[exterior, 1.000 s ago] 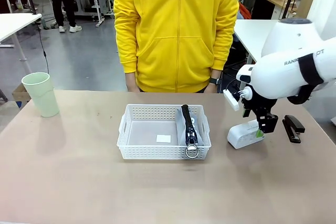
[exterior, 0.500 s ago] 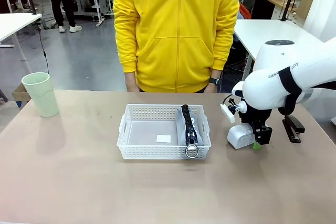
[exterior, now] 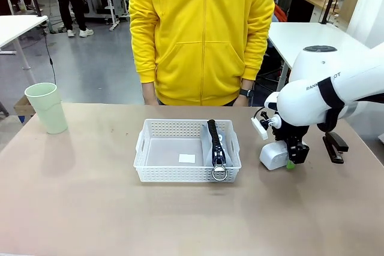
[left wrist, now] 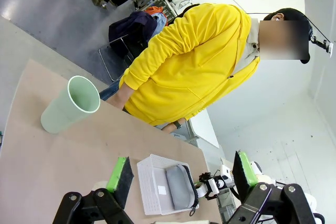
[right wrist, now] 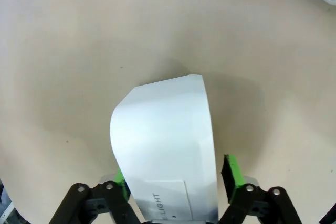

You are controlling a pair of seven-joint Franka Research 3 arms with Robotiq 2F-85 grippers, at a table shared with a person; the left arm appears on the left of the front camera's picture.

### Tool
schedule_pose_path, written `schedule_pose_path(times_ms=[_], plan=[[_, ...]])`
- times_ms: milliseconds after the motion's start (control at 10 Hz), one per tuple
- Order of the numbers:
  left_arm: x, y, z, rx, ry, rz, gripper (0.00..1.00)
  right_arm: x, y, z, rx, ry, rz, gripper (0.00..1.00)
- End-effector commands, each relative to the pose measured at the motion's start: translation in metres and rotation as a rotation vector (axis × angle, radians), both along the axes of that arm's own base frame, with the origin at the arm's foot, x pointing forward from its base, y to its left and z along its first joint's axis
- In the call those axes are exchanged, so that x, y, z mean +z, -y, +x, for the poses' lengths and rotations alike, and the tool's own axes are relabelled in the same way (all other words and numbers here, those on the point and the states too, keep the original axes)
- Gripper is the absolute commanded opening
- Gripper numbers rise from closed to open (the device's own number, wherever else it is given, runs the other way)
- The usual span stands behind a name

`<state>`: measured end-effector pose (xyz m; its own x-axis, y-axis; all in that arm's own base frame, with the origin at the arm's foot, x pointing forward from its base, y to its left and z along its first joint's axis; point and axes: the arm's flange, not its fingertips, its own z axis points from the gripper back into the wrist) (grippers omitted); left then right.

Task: Efficiently arrange items inside the basket to fit them all.
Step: Pick up the Digital clock and place it inside the Organizing basket.

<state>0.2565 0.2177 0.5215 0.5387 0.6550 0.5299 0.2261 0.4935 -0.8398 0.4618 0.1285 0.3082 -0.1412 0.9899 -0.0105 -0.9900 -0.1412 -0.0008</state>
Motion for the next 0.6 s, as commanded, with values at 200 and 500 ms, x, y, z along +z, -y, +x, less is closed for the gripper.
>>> schedule_pose_path(times_ms=[200, 500], plan=[[-0.0001, 0.0012, 0.0008, 0.001, 0.033, 0.003, 1.0, 0.0016, 0.0011, -0.0025, -0.027, 0.041, -0.028, 0.0], [-0.0001, 0.0012, 0.0008, 0.001, 0.033, 0.003, 1.0, 0.0064, 0.0024, -0.0041, -0.054, 0.03, -0.028, 0.0]])
